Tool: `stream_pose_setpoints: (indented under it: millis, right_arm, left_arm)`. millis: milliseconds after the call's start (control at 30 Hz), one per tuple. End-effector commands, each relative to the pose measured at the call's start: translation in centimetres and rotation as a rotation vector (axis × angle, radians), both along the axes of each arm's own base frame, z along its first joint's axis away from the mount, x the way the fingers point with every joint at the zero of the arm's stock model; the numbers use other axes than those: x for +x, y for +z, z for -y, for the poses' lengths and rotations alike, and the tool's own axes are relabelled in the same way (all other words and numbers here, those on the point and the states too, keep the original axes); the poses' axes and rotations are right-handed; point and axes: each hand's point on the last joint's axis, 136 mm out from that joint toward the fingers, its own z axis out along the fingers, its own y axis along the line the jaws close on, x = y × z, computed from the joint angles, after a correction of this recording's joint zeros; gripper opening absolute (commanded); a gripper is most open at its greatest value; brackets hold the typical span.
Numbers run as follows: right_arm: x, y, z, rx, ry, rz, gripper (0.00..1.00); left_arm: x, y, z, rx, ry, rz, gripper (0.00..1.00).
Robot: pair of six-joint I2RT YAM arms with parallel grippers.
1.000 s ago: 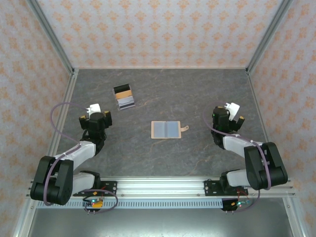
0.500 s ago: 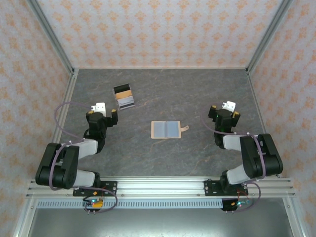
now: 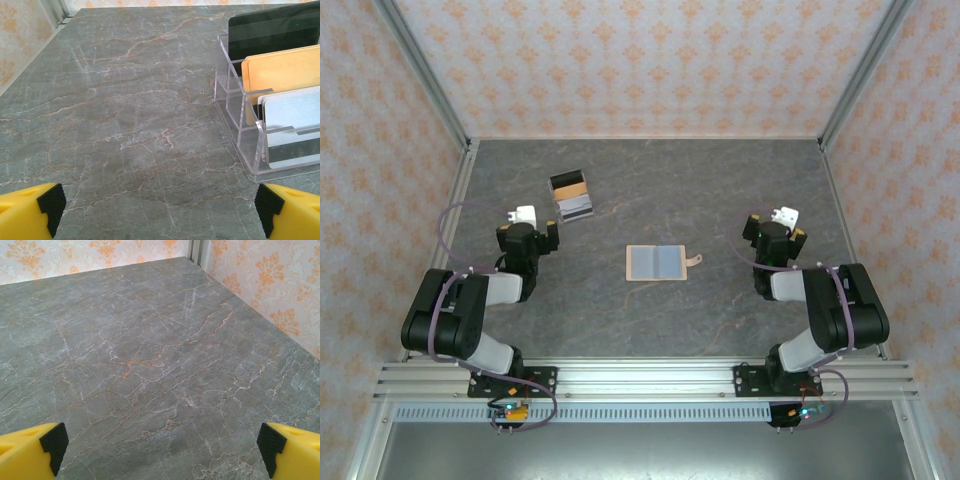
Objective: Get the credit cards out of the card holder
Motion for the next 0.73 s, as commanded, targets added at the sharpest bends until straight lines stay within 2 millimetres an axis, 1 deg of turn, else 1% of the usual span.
stream_pose_setpoints:
  millis: [0, 700]
  right_arm:
    - [0.15, 0.61, 0.67, 0.011, -0.04, 0.035, 1.0]
    - [0.09, 0.61, 0.66, 0.011, -0.04, 0.036, 1.0]
  left_arm:
    - [0.82, 1.6, -0.47, 0.004, 0.033, 0.057, 1.0]
    - [0.88, 1.51, -0.37, 0.0, 0.026, 0.052, 1.0]
